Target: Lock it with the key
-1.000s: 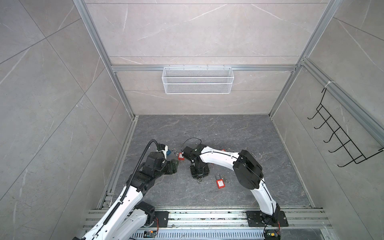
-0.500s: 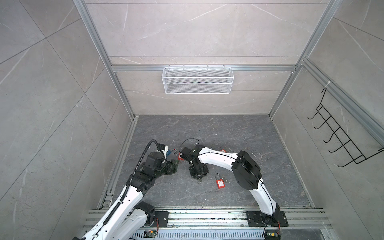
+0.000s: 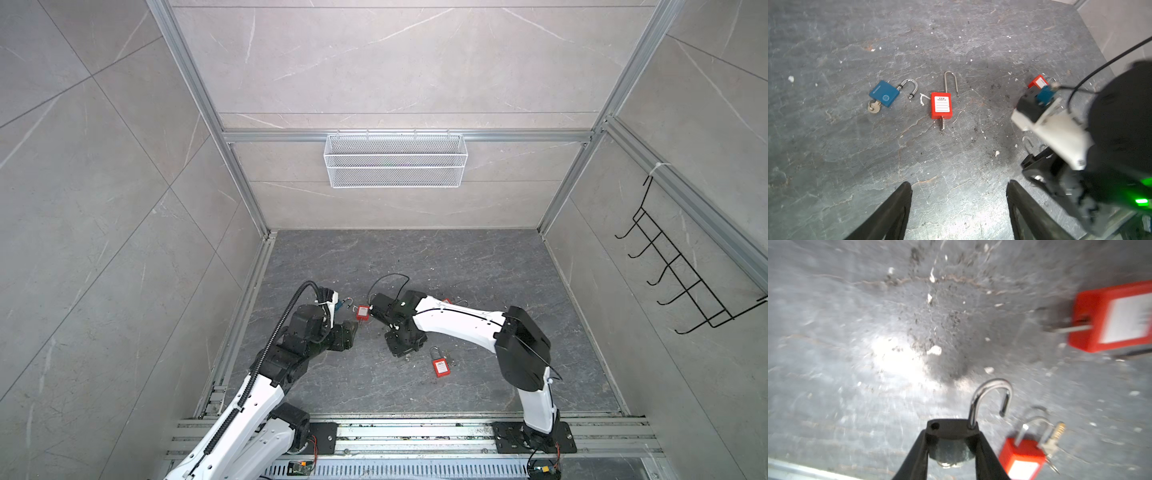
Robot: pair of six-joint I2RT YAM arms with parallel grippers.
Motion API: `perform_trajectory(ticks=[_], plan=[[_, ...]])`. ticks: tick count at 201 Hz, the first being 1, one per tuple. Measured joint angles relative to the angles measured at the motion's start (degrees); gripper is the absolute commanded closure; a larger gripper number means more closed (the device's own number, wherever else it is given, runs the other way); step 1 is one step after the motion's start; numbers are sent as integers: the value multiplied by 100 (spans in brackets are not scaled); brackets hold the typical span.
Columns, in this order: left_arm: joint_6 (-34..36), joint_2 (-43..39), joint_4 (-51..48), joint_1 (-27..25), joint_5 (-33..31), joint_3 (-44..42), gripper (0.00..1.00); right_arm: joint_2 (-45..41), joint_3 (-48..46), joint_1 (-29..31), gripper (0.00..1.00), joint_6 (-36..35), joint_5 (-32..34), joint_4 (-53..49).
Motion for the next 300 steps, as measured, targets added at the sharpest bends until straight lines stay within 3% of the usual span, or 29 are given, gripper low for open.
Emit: perform_trajectory(ticks=[29,61,98,136,184,234,300], plan=[[680,-129,-52,0,216,9,26,-981,-713,-24,72,-953,37,483],[1714,-142,17,0,859,2,26,-1764,-1294,-221,72,-2129,-184,872],[2826,-138,881,0,1681,-372,26,-2404,-1661,-382,71,-3510,-756,1067],[3786,586,1589,0,2601,-494,35,-2627,-1716,-391,71,-4546,-1123,1005],[4988,1080,2645,-66,3547,-754,40,-2739,-1790,-514,71,-5311,-1565,809],[6100,1137,3226,-520,3526,-1008,46,-2811,-1709,-885,71,-5875,-2273,299],[7152,1145,3711,-1335,2726,-1167,50,-2697,-1408,-1003,71,-6245,-2747,-264]])
